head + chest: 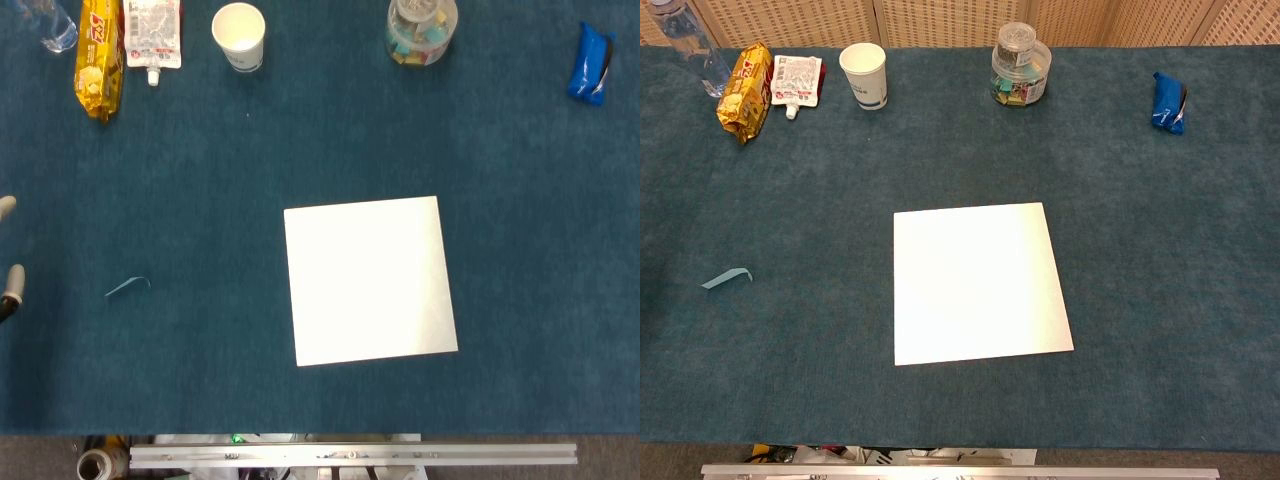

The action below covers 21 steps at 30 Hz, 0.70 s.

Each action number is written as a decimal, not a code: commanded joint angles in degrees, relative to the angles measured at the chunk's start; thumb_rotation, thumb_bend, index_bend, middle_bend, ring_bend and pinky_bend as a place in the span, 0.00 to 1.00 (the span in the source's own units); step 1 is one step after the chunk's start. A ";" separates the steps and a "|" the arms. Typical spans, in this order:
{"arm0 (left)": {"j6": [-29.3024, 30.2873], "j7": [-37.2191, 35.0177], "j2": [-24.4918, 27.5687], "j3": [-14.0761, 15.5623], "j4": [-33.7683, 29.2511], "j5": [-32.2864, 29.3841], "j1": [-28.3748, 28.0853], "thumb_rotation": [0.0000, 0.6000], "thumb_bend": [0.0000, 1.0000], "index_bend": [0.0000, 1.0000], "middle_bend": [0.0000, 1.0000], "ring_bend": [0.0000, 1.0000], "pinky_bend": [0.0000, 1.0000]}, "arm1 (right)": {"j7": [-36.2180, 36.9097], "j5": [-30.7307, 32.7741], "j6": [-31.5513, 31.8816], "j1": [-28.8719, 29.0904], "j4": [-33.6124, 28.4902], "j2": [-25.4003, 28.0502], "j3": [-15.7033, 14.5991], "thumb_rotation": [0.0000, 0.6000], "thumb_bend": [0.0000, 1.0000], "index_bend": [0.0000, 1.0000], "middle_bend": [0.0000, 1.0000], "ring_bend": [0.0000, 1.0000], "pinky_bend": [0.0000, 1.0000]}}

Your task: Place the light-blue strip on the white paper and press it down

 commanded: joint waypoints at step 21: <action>-8.64 -0.82 3.30 2.26 -1.61 3.09 -4.78 1.00 0.30 0.28 0.52 0.61 0.83 | -0.59 0.45 0.87 2.13 -1.02 2.62 3.52 1.00 0.23 0.26 0.40 0.36 0.48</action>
